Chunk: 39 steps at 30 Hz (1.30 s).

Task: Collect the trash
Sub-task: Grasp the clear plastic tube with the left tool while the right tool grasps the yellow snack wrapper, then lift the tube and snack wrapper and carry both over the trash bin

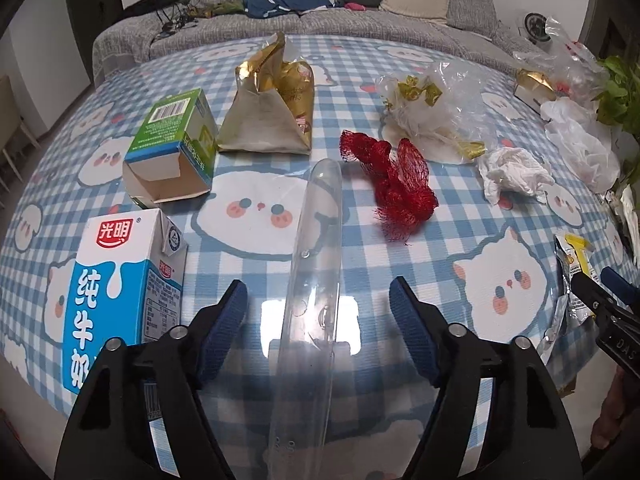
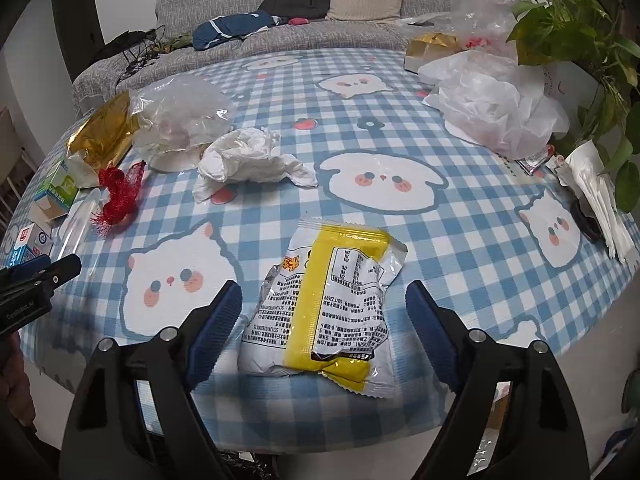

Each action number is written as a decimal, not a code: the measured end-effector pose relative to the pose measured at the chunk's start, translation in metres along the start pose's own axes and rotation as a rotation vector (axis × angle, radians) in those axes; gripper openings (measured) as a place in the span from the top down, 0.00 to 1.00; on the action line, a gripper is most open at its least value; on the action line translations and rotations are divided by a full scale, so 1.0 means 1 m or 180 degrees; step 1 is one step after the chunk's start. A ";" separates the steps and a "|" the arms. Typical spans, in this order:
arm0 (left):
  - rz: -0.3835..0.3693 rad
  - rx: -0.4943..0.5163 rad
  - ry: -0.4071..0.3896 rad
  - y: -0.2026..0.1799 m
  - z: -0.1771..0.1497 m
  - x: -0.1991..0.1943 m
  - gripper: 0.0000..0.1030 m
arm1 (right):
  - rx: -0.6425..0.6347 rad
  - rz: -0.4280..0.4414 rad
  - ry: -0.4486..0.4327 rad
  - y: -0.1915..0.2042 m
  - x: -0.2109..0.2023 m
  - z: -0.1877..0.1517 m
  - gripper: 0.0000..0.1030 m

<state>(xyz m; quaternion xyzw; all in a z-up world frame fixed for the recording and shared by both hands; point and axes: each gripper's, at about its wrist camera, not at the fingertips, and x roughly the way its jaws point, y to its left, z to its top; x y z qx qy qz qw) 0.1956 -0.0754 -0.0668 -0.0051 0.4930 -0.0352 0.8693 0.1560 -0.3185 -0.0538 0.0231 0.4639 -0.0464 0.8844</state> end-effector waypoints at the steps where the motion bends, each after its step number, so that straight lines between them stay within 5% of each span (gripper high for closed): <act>1: -0.0025 0.0001 0.0027 0.000 0.000 0.002 0.39 | -0.0008 -0.0020 0.0027 0.001 0.002 -0.001 0.27; 10: 0.0034 0.0071 0.0037 -0.004 -0.004 0.001 0.75 | 0.0018 -0.0042 0.0139 0.001 0.011 -0.002 0.49; 18: -0.0011 0.0012 0.0017 -0.002 -0.008 -0.003 0.75 | 0.0018 -0.0035 0.0137 0.000 0.008 -0.004 0.63; 39: 0.0000 0.0036 -0.0096 0.002 -0.027 -0.033 0.75 | 0.0013 -0.0028 -0.0026 0.005 -0.021 -0.014 0.64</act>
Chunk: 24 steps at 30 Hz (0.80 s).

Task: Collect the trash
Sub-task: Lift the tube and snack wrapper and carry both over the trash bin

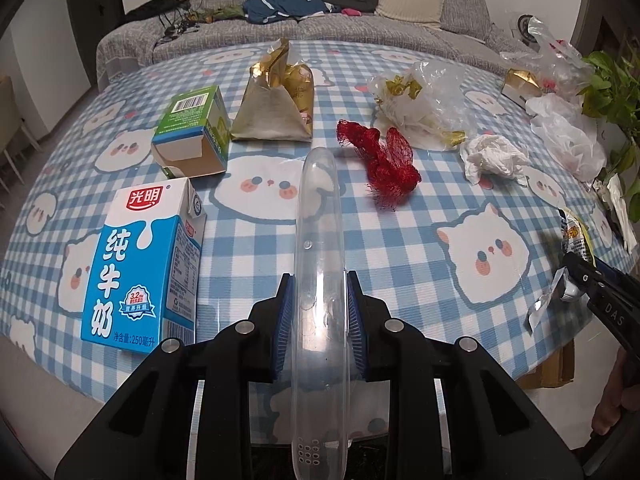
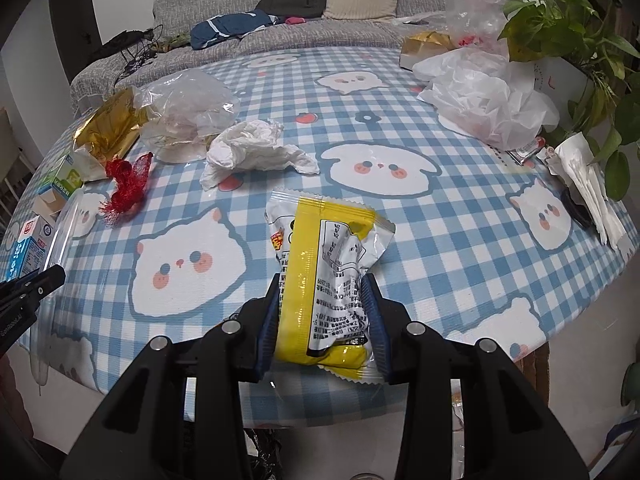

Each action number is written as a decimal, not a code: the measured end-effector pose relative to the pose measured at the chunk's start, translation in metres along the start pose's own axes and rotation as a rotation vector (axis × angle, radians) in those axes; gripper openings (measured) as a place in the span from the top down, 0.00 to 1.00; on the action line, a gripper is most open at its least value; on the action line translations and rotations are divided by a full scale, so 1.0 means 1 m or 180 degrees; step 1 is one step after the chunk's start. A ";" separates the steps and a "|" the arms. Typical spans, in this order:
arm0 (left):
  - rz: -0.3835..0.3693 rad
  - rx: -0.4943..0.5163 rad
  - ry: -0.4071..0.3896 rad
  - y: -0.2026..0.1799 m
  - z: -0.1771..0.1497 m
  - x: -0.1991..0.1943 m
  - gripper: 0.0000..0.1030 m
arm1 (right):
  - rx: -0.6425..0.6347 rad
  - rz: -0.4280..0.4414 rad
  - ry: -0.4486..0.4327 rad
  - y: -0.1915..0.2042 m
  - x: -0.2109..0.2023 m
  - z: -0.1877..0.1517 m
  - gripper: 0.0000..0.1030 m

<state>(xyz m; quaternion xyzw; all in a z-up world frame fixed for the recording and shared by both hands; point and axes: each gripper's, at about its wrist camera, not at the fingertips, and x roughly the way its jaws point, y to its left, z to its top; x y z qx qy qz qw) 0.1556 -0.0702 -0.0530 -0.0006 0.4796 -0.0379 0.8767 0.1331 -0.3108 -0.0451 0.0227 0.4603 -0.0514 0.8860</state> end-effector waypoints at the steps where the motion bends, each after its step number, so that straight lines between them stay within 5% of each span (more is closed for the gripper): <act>1: -0.0005 -0.0004 0.0002 0.001 -0.002 -0.001 0.75 | -0.0006 -0.0001 0.0006 0.001 -0.002 -0.002 0.64; 24: -0.0008 -0.0075 -0.0062 0.005 -0.057 -0.051 0.75 | -0.0130 0.0125 -0.0088 0.018 -0.049 -0.048 0.64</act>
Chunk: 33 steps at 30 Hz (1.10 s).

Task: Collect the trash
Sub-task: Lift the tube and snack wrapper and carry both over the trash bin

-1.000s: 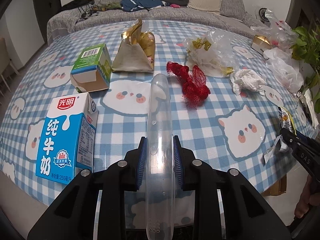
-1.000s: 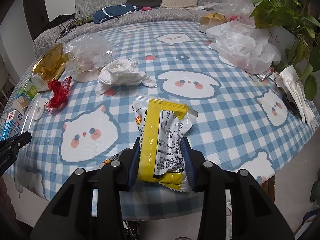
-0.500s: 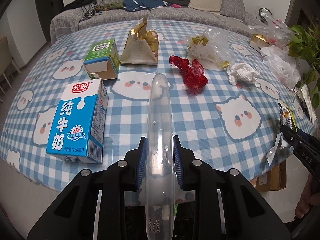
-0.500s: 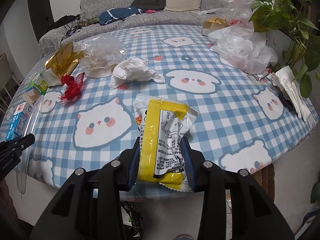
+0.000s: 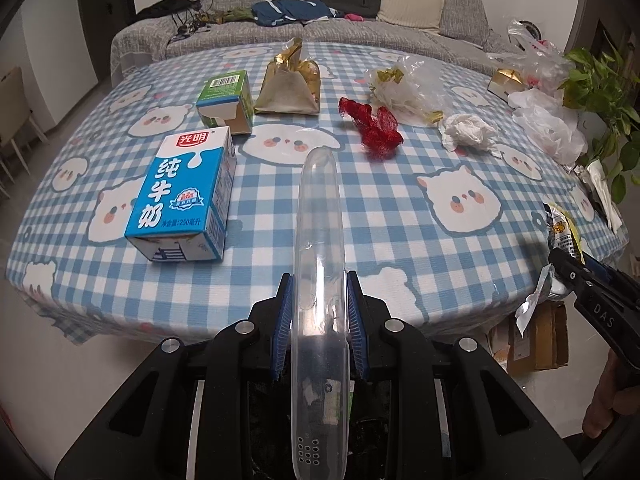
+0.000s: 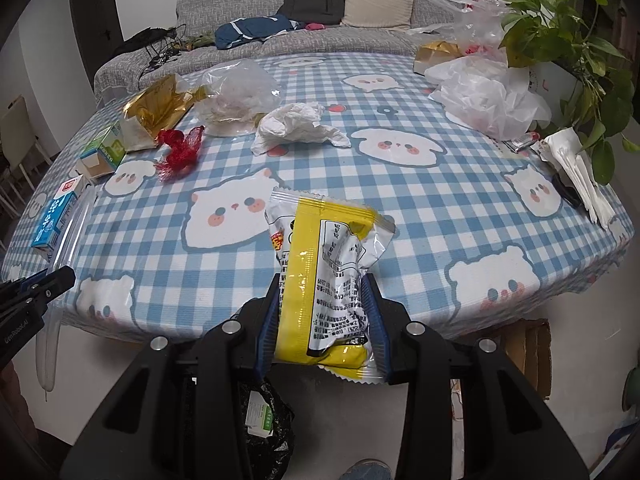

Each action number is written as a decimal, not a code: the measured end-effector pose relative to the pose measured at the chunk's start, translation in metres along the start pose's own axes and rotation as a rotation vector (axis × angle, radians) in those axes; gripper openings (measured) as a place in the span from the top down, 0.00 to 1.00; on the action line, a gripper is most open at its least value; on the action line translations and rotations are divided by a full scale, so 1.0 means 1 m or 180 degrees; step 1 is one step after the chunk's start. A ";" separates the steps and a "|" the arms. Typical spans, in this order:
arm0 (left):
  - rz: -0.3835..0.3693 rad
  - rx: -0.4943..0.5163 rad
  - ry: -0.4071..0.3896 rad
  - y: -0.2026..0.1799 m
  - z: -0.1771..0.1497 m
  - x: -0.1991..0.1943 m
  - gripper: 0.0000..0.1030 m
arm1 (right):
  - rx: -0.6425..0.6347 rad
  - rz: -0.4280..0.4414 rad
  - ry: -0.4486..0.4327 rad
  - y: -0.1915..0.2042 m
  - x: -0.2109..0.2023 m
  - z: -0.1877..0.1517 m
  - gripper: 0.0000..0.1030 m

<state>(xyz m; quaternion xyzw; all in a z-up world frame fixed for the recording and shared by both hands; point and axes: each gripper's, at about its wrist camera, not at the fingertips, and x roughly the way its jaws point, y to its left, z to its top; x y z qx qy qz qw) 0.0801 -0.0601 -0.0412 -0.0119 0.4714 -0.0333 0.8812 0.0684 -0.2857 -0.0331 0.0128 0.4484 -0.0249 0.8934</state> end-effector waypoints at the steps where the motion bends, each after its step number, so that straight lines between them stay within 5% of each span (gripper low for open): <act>1: -0.0002 -0.0004 0.0004 0.000 -0.003 -0.002 0.75 | -0.0001 0.0005 -0.0005 0.000 -0.002 -0.002 0.64; 33: -0.0029 -0.0116 -0.0022 0.018 -0.115 -0.049 0.75 | -0.0198 0.0151 -0.0137 0.024 -0.051 -0.096 0.64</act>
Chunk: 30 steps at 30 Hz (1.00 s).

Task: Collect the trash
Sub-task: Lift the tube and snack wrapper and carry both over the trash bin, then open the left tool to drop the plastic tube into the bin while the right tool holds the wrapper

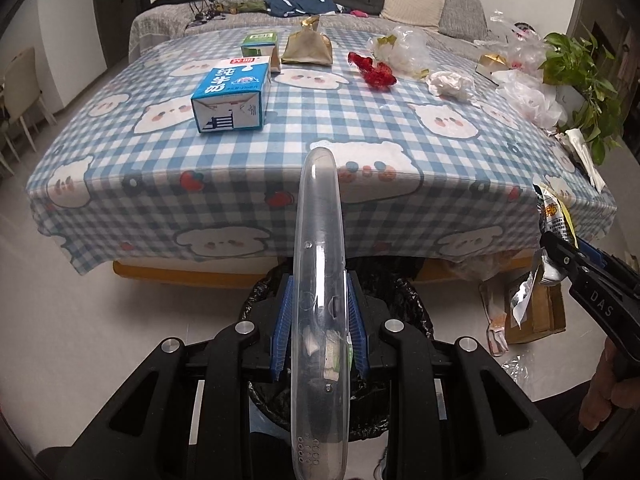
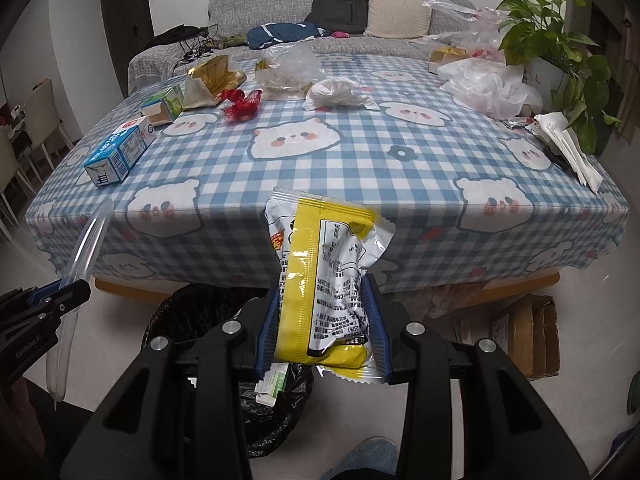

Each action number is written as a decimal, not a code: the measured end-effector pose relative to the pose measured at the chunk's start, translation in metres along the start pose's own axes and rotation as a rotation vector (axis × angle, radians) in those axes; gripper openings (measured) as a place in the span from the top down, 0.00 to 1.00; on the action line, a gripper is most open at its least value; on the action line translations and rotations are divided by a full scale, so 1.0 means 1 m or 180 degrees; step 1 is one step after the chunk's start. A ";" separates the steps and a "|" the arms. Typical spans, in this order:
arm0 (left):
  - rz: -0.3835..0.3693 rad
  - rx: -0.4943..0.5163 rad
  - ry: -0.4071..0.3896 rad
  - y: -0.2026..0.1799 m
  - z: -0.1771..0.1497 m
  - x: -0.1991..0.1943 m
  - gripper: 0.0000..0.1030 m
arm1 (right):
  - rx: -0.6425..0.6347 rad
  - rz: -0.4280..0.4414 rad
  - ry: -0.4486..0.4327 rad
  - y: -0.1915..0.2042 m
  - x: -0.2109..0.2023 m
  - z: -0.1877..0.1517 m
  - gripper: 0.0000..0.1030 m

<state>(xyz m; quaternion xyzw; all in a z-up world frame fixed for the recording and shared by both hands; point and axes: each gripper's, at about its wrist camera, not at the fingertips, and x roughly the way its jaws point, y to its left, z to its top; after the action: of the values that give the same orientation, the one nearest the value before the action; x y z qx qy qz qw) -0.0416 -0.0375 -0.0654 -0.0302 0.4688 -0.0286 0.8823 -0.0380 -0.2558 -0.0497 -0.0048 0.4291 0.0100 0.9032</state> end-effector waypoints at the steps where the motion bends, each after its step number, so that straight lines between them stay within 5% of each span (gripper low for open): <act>1: 0.0007 -0.0012 -0.0009 0.001 -0.003 -0.001 0.75 | -0.0004 0.0006 0.0014 0.001 0.000 -0.004 0.64; 20: 0.0075 -0.0177 0.0134 0.012 -0.060 0.021 0.75 | -0.0052 -0.0001 0.0277 0.013 0.021 -0.061 0.64; 30: 0.0114 -0.0122 0.0247 0.011 -0.072 0.067 0.75 | -0.0153 -0.0098 0.0478 0.020 0.056 -0.083 0.64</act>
<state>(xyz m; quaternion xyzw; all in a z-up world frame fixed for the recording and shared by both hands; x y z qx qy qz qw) -0.0638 -0.0336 -0.1620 -0.0376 0.5036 -0.0049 0.8631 -0.0671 -0.2360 -0.1457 -0.0337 0.4952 0.0060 0.8681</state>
